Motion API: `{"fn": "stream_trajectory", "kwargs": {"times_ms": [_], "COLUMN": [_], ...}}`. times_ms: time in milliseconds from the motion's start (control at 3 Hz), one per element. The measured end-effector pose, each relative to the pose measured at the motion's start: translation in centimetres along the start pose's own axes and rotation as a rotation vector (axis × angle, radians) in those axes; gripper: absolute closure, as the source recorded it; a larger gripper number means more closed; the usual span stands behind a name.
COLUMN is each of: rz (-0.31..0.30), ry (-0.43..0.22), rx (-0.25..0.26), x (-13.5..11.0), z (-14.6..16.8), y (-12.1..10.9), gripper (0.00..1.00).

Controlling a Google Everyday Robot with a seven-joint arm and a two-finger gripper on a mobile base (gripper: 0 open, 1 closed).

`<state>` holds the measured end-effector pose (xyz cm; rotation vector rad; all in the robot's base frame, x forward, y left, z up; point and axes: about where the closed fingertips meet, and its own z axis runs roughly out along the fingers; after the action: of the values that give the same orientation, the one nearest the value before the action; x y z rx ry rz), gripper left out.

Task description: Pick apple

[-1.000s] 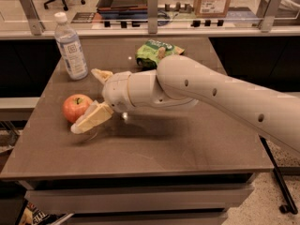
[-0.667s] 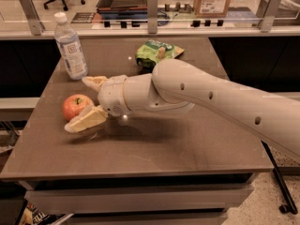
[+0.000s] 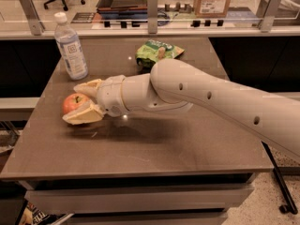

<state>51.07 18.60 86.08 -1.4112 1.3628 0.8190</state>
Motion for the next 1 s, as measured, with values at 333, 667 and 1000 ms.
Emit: {"fn": "stream_trajectory", "kwargs": {"times_ms": [333,667,1000], "rz": [-0.002,-0.004,-0.007], "ry": [-0.001,-0.001,-0.003], "rx": [-0.003,-0.006,-0.007], "x": [-0.14,-0.27,-0.36], "z": [0.14,0.26,0.26], "y": [0.14,0.27,0.26], "gripper": [0.87,1.0,1.0]}}
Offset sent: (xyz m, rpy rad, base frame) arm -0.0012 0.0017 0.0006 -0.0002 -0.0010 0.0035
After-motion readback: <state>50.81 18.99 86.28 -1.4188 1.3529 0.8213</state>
